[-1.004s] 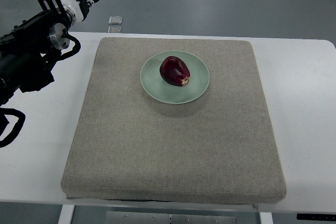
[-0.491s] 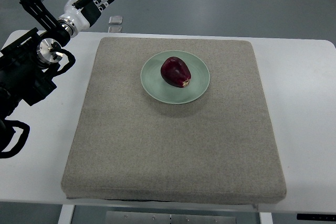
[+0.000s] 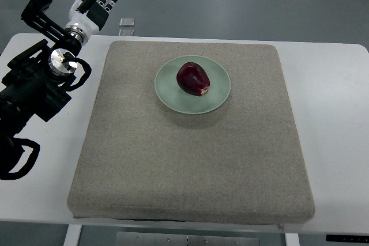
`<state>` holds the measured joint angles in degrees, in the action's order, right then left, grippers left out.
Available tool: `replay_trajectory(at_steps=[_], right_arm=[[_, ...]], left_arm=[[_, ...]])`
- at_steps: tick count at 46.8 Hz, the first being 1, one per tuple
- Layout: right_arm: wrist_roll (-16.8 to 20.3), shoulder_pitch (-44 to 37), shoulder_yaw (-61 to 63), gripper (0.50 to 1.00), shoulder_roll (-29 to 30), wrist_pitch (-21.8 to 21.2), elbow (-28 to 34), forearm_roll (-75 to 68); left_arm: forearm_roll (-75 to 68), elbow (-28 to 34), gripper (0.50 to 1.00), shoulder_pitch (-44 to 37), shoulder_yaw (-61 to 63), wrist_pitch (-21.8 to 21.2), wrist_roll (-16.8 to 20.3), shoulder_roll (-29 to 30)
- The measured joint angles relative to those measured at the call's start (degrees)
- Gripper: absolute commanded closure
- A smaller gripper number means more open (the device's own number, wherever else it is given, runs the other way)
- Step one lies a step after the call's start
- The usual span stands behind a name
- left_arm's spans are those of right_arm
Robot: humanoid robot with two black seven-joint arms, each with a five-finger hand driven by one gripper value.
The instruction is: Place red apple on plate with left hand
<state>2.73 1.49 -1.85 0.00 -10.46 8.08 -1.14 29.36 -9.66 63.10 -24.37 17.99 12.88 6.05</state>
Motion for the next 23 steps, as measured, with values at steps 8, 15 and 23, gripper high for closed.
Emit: replay_trajectory(at_steps=[8,15,23], right_arm=[[0.0,0.0,0.0,0.568,0.0,0.0,0.0,0.0],[0.0,0.0,0.0,0.568,0.0,0.0,0.0,0.0],[0.0,0.0,0.0,0.570,0.0,0.0,0.0,0.0]], left_arm=[[0.0,-0.4,0.510,0.0,-1.6,-0.7,-0.3,-0.1],[-0.8,-0.4,0.506,0.0,-1.6,-0.6,-0.3,0.0],[-1.0,-0.5,0.506,-0.1,-1.5,-0.6,-0.2,0.0]])
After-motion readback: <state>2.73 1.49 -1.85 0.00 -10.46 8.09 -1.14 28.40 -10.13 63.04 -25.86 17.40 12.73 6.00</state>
